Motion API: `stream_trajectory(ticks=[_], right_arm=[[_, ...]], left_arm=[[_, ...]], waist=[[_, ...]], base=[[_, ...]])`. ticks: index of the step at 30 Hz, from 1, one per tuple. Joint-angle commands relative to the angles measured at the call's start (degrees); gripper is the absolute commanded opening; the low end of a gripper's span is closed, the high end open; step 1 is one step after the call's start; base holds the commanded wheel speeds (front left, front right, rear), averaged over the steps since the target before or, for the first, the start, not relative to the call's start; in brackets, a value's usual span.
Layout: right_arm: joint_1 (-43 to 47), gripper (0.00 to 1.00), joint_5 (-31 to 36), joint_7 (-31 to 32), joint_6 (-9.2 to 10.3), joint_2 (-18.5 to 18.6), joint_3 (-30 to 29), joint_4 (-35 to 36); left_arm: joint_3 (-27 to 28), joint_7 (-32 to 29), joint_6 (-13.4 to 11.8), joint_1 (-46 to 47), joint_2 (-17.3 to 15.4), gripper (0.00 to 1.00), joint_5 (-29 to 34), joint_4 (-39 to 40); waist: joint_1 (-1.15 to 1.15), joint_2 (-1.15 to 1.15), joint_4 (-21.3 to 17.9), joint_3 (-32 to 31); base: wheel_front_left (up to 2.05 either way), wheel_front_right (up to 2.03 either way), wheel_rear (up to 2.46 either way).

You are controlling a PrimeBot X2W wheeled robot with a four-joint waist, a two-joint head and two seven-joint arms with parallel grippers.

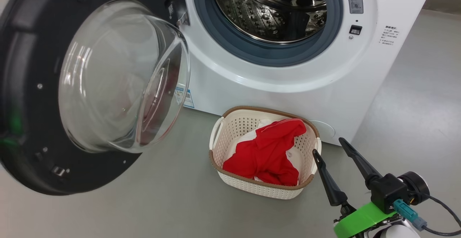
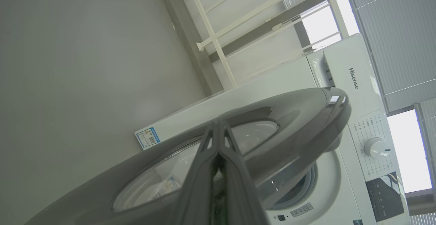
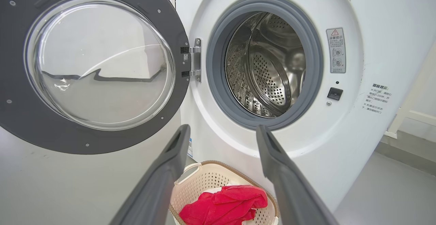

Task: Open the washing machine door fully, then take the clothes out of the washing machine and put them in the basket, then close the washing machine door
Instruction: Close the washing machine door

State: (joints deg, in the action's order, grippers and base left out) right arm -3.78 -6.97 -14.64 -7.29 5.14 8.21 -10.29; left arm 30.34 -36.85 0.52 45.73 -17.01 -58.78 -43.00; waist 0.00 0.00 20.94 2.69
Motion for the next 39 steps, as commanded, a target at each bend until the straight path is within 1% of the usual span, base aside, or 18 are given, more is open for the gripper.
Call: stream_trajectory(ticks=[1, 10, 12, 20, 25, 31, 34, 39], right_arm=[[-1.47, 1.0, -0.21, -0.36, -0.2, -0.04, 1.05, 1.32], [-1.45, 1.0, -0.48, -0.36, -0.2, -0.64, 1.15, 1.34], [-1.43, 1.0, -0.54, -0.36, -0.2, -0.72, 1.19, 1.33], [-0.99, 1.0, -0.68, -0.36, -0.2, -1.1, 1.06, 1.48], [-1.31, 1.0, -0.51, -0.36, -0.2, -1.15, 1.03, 1.67], [-1.65, 1.0, -0.7, -0.36, -0.2, -1.22, 1.07, 1.67], [-1.75, 1.0, -0.8, -0.36, -0.2, -1.29, 1.19, 1.6], [-1.93, 1.0, -0.92, -0.36, -0.2, -1.42, 1.41, 1.7]], left_arm=[[0.45, -1.97, -0.18, -2.18, -0.5, 0.0, -0.78, 3.0], [0.67, -5.17, -1.54, -8.21, 4.13, 0.0, -2.84, 14.13], [0.68, -5.53, -1.73, -9.13, 4.75, 0.0, -3.05, 15.64], [0.32, -8.12, -4.15, -15.6, 10.18, 0.0, -4.82, 28.59], [-0.89, -8.79, -5.52, -19.03, 12.61, 0.0, -6.07, 36.42], [-4.47, -7.96, -7.3, -22.48, 13.94, 0.0, -8.79, 43.96], [-7.16, -7.04, -8.27, -24.41, 14.08, 0.0, -10.28, 46.45], [-12.54, -3.76, -9.82, -27.01, 14.11, 0.0, -13.91, 49.24]], waist=[[0.0, 0.0, 0.09, -0.21], [0.0, 0.0, -0.12, -0.77], [0.0, 0.0, -0.25, -0.9], [0.0, 0.0, -1.4, -1.06], [0.0, 0.0, -2.11, -0.57], [0.0, 0.0, -2.9, -0.31], [0.0, 0.0, -3.39, -0.38], [0.0, 0.0, -4.51, -0.45]], base=[[0.0, 0.0, 0.0], [0.0, 0.0, 0.0], [0.0, 0.0, 0.0], [0.0, 0.0, 0.0], [0.0, 0.0, 0.0], [0.0, 0.0, 0.0], [0.0, 0.0, 0.0], [0.0, 0.0, 0.0]])
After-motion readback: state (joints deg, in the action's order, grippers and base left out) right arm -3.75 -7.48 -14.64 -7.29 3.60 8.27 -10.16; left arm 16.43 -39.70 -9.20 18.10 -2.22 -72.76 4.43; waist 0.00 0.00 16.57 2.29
